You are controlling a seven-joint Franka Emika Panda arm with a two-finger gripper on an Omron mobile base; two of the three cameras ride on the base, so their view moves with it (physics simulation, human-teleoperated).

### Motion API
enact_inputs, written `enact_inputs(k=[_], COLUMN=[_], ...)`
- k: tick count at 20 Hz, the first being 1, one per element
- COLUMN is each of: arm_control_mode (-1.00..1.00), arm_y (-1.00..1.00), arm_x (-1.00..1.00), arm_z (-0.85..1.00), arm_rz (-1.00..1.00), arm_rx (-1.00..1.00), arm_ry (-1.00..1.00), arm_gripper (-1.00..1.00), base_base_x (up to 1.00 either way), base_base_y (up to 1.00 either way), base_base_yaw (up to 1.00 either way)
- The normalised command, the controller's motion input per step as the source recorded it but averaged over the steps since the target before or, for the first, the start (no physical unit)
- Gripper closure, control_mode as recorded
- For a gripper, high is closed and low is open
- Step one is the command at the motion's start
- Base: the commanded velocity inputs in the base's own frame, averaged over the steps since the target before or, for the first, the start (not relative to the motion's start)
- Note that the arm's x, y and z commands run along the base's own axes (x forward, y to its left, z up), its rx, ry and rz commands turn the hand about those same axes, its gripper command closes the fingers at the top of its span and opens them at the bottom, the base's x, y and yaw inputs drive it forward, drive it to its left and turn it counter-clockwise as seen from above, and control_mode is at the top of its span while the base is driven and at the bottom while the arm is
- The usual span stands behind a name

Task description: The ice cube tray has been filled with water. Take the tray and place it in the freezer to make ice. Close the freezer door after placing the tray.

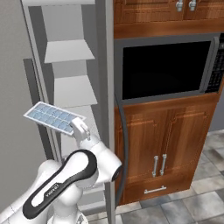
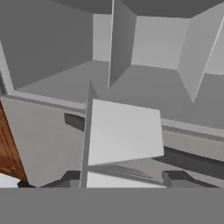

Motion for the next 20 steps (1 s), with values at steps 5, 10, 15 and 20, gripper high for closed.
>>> enact_inputs(k=[5, 10, 15, 20], arm_control_mode=[-1.00, -1.00, -1.00, -1.00], arm_y=[0.00, 0.00, 0.00, 0.03], arm_x=[-0.79, -0.79, -0.42, -0.25], arm_z=[0.32, 0.38, 0.34, 0.21], arm_rz=[-0.10, -0.12, -0.25, -0.32], arm_rx=[-0.05, 0.00, 0.00, 0.00], arm_ry=[-0.07, 0.00, 0.00, 0.00], arm_gripper=[1.00, 1.00, 1.00, 1.00], base_base_x=[0.00, 0.00, 0.00, 0.00], base_base_y=[0.00, 0.00, 0.00, 0.00], base_base_yaw=[0.00, 0.00, 0.00, 0.00])
